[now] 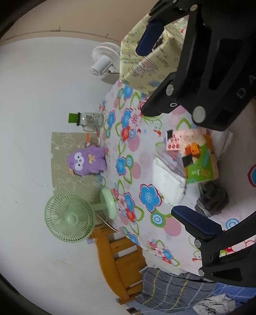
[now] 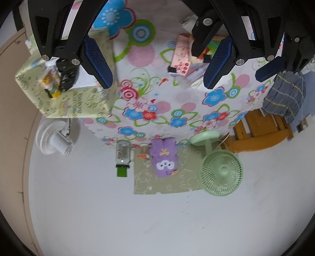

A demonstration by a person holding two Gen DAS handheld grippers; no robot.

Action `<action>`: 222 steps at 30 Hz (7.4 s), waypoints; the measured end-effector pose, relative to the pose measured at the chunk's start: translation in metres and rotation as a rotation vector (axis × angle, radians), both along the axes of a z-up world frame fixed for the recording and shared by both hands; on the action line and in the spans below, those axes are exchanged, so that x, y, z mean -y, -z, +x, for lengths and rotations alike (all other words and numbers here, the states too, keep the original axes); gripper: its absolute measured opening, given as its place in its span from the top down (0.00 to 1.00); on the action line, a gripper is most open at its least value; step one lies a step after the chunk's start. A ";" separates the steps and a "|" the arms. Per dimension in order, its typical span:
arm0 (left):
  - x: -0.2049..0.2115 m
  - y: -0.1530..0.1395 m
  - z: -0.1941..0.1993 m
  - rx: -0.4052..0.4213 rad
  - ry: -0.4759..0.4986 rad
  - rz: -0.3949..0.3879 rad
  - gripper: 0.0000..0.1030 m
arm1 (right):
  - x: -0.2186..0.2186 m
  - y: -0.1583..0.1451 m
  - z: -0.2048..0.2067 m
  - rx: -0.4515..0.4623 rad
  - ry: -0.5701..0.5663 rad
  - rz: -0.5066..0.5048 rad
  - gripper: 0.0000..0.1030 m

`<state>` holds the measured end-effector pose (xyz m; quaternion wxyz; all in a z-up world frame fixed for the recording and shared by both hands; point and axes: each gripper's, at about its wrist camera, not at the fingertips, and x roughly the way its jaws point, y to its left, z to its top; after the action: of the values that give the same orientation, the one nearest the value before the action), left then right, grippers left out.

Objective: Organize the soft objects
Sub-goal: 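Move both tools back over the remaining items on the table, then grasp the grey knitted pouch with the left gripper while the right gripper grasps the green toy box, then lift the grey pouch and green box and carry them toward the yellow box, then open both grippers to drop the grey pouch and green box into the box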

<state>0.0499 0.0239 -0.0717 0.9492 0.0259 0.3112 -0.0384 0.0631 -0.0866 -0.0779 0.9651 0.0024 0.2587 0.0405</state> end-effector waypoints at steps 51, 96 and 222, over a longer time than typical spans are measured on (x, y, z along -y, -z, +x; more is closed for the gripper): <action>-0.076 0.078 0.022 -0.190 -0.064 -0.016 0.00 | -0.083 0.097 0.043 -0.307 -0.156 0.030 0.27; -0.078 0.084 0.030 -0.220 -0.073 -0.058 0.42 | -0.066 0.087 0.039 -0.274 -0.086 0.044 0.42; 0.239 -0.012 0.058 -0.080 0.304 -0.009 0.43 | 0.241 -0.013 0.038 -0.104 0.212 0.090 0.42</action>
<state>0.1078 -0.2153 -0.0594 0.9194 0.0671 0.3409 -0.1842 0.1007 -0.3273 -0.0648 0.9481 0.0753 0.3047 -0.0503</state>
